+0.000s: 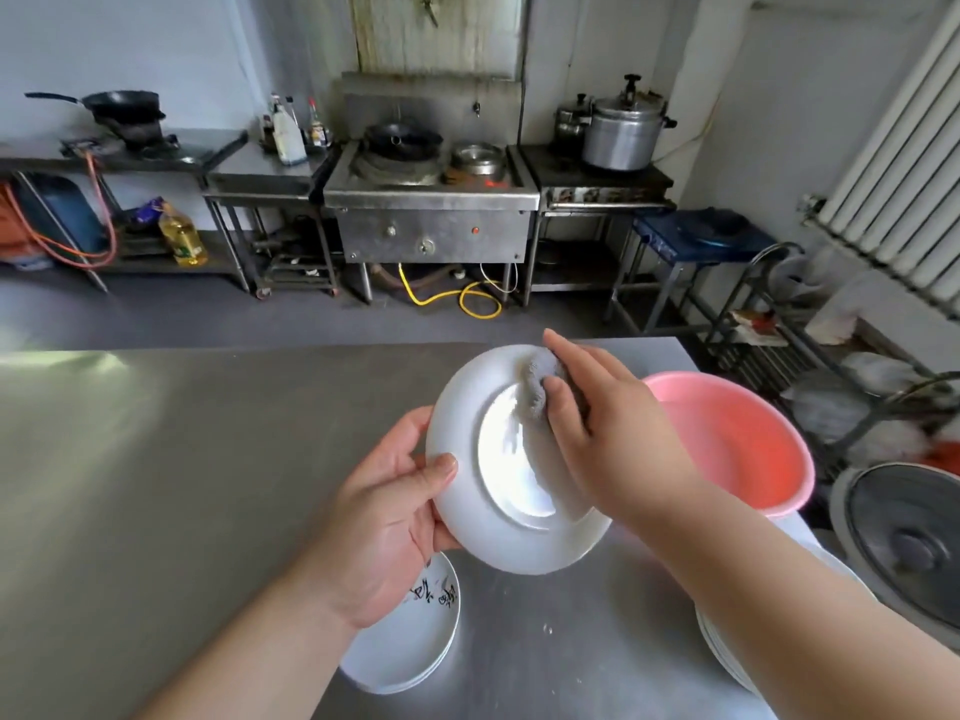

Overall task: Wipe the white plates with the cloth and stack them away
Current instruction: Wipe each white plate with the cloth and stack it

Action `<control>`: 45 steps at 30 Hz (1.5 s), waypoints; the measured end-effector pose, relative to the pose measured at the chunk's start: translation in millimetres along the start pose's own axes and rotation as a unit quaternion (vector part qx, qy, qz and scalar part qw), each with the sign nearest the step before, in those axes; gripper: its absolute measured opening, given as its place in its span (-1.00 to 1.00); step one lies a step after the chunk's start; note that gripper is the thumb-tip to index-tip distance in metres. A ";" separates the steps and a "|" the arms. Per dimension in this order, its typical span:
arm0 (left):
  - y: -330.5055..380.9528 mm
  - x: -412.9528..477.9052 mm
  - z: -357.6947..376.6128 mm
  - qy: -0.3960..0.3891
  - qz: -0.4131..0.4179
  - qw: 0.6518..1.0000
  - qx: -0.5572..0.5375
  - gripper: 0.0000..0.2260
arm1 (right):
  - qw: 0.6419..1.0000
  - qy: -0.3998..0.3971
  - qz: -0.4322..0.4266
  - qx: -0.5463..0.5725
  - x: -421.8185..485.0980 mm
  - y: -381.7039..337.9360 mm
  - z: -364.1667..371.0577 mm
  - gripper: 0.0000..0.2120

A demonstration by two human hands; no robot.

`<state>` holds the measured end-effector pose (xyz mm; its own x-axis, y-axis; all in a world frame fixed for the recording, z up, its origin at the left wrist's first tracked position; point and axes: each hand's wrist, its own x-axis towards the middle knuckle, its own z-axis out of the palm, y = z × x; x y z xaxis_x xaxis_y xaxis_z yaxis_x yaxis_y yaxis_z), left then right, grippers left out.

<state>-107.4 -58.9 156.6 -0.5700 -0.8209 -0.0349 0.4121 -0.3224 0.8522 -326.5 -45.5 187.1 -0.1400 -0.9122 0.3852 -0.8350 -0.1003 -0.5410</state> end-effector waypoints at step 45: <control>30.7 -0.4 1.5 -0.034 -0.002 0.992 -0.121 -0.41 | 0.981 0.113 -0.039 0.151 -24.1 -24.5 -8.1 -0.41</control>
<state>-95.6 -67.8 183.6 -0.6154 -0.7882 0.0033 0.5631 -0.4368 0.7015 -306.9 -17.8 197.1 -0.2262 -0.7888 0.5716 -0.6561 -0.3103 -0.6879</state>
